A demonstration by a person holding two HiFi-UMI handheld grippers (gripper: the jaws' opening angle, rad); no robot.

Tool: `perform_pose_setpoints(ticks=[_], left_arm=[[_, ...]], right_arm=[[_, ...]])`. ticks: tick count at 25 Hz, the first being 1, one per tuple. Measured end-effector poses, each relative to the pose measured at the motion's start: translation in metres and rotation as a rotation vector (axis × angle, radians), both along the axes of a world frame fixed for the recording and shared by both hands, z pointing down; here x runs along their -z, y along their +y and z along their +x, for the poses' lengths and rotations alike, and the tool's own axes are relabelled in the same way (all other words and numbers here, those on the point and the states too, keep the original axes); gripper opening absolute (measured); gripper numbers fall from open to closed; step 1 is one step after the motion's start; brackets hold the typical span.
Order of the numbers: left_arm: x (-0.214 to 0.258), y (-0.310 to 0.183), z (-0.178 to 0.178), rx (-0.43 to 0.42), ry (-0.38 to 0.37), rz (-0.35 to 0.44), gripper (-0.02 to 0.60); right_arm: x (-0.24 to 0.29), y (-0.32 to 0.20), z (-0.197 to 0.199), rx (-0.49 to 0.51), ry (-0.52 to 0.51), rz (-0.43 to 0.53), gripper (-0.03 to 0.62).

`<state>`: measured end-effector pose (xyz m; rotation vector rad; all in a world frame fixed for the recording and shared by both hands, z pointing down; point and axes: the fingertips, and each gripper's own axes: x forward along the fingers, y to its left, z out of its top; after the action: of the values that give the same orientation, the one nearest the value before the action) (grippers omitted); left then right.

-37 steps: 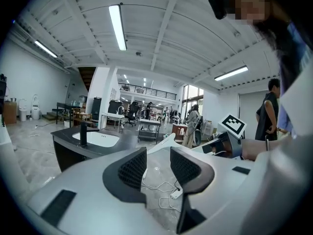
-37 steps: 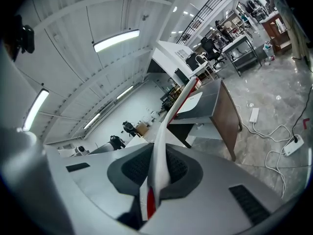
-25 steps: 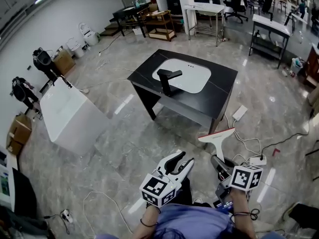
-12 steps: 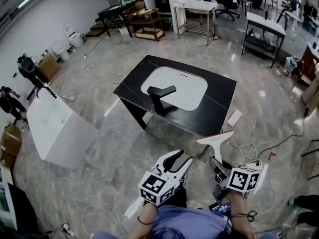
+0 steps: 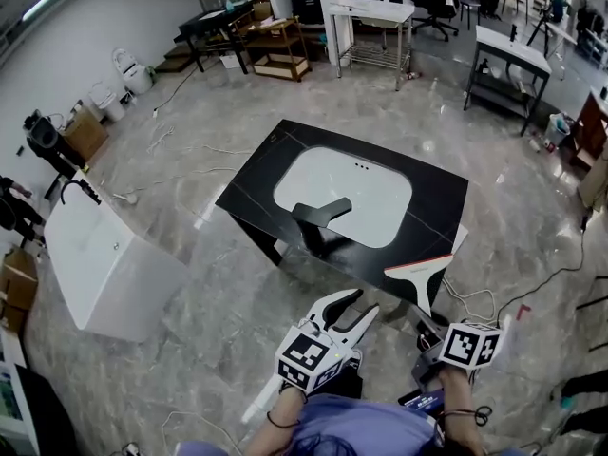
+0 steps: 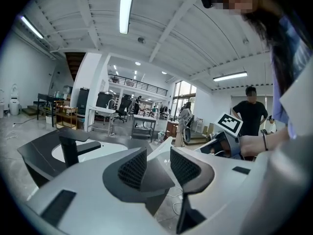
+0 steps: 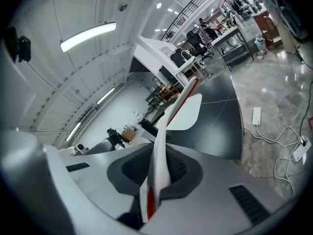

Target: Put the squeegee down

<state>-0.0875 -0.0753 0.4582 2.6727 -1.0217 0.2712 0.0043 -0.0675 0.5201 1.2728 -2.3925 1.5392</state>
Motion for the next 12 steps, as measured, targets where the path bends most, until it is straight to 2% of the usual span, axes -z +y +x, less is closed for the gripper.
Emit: perform_pose_setpoints(ticks=[6, 12], left_arm=[[-0.003, -0.044, -0.015, -0.042, 0.0, -0.001, 0.16], [-0.009, -0.067, -0.005, -0.121, 0.007, -0.007, 0.16]], right_arm=[[-0.005, -0.039, -0.015, -0.043, -0.011, -0.001, 0.046], [-0.006, -0.054, -0.015, -0.108, 0.002, 0.0, 0.046]])
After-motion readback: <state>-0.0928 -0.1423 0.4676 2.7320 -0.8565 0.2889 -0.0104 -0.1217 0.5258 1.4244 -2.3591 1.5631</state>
